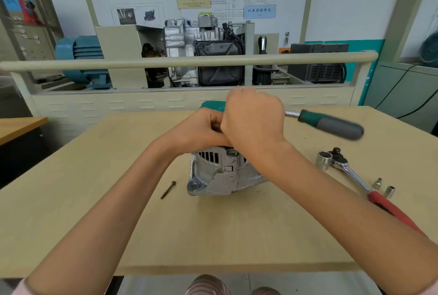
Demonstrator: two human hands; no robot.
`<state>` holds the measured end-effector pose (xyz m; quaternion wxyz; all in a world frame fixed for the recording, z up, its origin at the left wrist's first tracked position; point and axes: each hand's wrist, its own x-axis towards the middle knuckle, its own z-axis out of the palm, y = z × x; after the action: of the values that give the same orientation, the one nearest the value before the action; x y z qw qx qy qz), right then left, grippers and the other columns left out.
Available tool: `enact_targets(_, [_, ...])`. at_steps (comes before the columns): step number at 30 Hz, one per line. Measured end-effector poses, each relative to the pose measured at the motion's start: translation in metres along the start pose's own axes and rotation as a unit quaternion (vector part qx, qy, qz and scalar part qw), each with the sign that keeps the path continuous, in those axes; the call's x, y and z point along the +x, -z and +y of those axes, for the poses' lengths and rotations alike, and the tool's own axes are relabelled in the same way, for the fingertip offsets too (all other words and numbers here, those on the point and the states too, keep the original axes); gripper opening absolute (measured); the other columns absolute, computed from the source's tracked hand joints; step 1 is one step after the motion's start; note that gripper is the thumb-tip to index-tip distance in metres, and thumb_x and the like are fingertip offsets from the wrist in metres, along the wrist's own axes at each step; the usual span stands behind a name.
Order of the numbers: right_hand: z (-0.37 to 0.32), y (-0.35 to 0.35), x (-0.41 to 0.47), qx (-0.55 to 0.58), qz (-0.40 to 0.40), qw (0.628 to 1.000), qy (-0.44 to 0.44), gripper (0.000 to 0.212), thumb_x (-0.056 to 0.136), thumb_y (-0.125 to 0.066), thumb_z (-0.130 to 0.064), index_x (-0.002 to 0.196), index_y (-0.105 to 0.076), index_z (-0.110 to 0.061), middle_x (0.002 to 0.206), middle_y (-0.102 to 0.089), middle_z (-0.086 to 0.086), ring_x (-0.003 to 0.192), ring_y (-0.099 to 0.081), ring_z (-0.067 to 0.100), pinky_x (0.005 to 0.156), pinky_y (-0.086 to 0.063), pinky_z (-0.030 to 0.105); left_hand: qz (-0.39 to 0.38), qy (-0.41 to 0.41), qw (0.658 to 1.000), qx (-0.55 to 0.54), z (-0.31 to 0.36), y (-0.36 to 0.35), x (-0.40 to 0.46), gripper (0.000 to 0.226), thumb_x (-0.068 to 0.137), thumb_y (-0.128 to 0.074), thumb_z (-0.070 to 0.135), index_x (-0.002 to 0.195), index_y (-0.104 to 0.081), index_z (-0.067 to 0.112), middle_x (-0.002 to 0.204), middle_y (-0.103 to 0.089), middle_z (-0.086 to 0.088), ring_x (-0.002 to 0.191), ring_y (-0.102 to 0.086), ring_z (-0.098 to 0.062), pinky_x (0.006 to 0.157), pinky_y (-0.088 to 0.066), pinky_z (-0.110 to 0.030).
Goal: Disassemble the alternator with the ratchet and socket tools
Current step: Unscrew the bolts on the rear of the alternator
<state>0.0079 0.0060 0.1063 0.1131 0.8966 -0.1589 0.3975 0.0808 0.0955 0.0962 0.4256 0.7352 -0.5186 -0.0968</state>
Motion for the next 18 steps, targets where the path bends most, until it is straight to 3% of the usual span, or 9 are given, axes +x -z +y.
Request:
enact_targets(3, [0.013, -0.003, 0.006, 0.123, 0.008, 0.991, 0.054, 0.022, 0.094, -0.041, -0.023, 0.072, -0.042, -0.018, 0.066, -0.038, -0.006, 0.061, -0.041, 0.015, 0.053, -0.026, 0.029, -0.019, 0.0, 1.0, -0.024, 0.004, 0.003, -0.004, 0.024, 0.08, -0.068, -0.001, 0.069, -0.068, 0.02, 0.059, -0.068, 0.013, 0.058, -0.062, 0.005, 0.055, -0.044, -0.004])
enact_targets(6, [0.021, -0.003, 0.011, 0.318, -0.045, 0.939, 0.127, 0.04, 0.094, -0.044, -0.02, 0.056, -0.032, -0.02, 0.055, -0.034, -0.009, 0.054, -0.035, 0.008, 0.057, -0.024, 0.03, -0.044, 0.0, 0.998, -0.041, 0.007, 0.006, -0.007, 0.025, 0.084, -0.066, 0.003, 0.075, -0.067, 0.026, 0.065, -0.069, 0.019, 0.064, -0.062, 0.009, 0.059, -0.042, -0.002])
enact_targets(9, [0.024, 0.001, 0.011, 0.39, -0.051, 0.906, 0.154, 0.034, 0.091, -0.043, -0.019, 0.057, -0.037, -0.012, 0.054, -0.033, -0.006, 0.057, -0.038, 0.016, 0.058, -0.028, 0.032, -0.053, 0.0, 0.998, -0.045, 0.007, 0.006, -0.007, 0.027, 0.084, -0.066, 0.003, 0.076, -0.069, 0.028, 0.069, -0.07, 0.018, 0.07, -0.064, 0.008, 0.064, -0.044, -0.003])
enact_targets(12, [0.019, 0.0, 0.006, 0.316, -0.021, 0.935, 0.158, 0.03, 0.092, -0.045, -0.021, 0.063, -0.041, -0.014, 0.059, -0.04, -0.006, 0.063, -0.044, 0.02, 0.06, -0.029, 0.032, -0.019, 0.012, 0.999, -0.043, 0.004, 0.005, -0.006, 0.029, 0.08, -0.069, 0.0, 0.065, -0.069, 0.025, 0.059, -0.067, 0.014, 0.059, -0.061, 0.006, 0.058, -0.044, -0.005])
enact_targets(15, [0.006, -0.001, 0.003, 0.059, -0.004, 0.997, 0.043, 0.012, 0.089, -0.045, -0.018, 0.082, -0.054, -0.015, 0.075, -0.047, 0.003, 0.066, -0.043, 0.022, 0.05, -0.02, 0.029, 0.029, 0.009, 0.999, -0.013, 0.002, -0.001, -0.002, 0.048, 0.076, -0.069, -0.007, 0.042, -0.062, 0.026, 0.043, -0.057, 0.014, 0.044, -0.05, 0.005, 0.049, -0.038, -0.006])
enact_targets(18, [-0.005, 0.002, -0.001, -0.006, -0.008, 1.0, 0.005, 0.018, 0.088, -0.043, -0.015, 0.097, -0.057, -0.009, 0.086, -0.054, 0.008, 0.071, -0.05, 0.024, 0.048, -0.019, 0.028, 0.039, 0.018, 0.999, 0.003, -0.001, -0.004, 0.0, 0.051, 0.074, -0.066, -0.01, 0.04, -0.053, 0.026, 0.037, -0.048, 0.016, 0.037, -0.042, 0.004, 0.043, -0.032, -0.004])
